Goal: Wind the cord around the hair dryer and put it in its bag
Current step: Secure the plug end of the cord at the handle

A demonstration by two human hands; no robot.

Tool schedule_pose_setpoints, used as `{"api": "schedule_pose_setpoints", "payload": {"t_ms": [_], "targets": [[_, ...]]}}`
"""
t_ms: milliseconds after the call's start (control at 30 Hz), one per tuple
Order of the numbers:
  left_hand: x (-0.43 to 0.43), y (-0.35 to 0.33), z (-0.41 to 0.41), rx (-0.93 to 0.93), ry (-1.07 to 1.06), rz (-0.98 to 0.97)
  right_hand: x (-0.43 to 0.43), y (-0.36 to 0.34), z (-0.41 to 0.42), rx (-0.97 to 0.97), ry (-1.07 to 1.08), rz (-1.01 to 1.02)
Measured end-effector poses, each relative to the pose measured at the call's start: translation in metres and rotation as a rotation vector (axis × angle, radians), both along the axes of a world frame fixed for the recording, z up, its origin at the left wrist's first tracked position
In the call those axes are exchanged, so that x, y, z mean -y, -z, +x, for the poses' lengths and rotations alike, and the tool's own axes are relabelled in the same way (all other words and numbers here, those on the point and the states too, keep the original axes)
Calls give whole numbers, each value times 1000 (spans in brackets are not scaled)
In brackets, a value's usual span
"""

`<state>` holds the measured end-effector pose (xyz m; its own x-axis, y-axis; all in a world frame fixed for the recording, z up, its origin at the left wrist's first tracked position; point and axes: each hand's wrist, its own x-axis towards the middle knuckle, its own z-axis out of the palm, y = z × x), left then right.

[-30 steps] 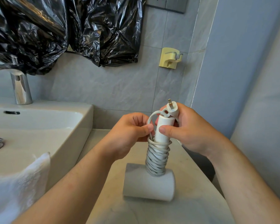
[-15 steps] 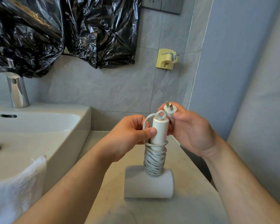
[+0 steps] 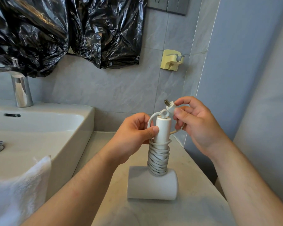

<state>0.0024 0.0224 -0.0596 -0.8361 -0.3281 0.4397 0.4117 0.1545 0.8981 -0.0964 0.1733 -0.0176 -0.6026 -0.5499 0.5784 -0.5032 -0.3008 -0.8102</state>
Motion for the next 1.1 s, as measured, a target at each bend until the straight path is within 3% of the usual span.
{"api": "schedule_pose_setpoints", "payload": {"t_ms": [400,567,800,967,1100], "targets": [[2,-1,4,-6,85,25,13,10,-4,87,96,36],[0,3,0,-15,5,65,18,22,-6,96,72,120],[-3,3,-1,-30,-76,58,14,25,-10,18,-21,238],[-5,2,-1,-67,-48,39,9,21,-7,-4,-39,213],[-11,1,0,-71,-64,-11,6,17,-5,169,-201,143]]}}
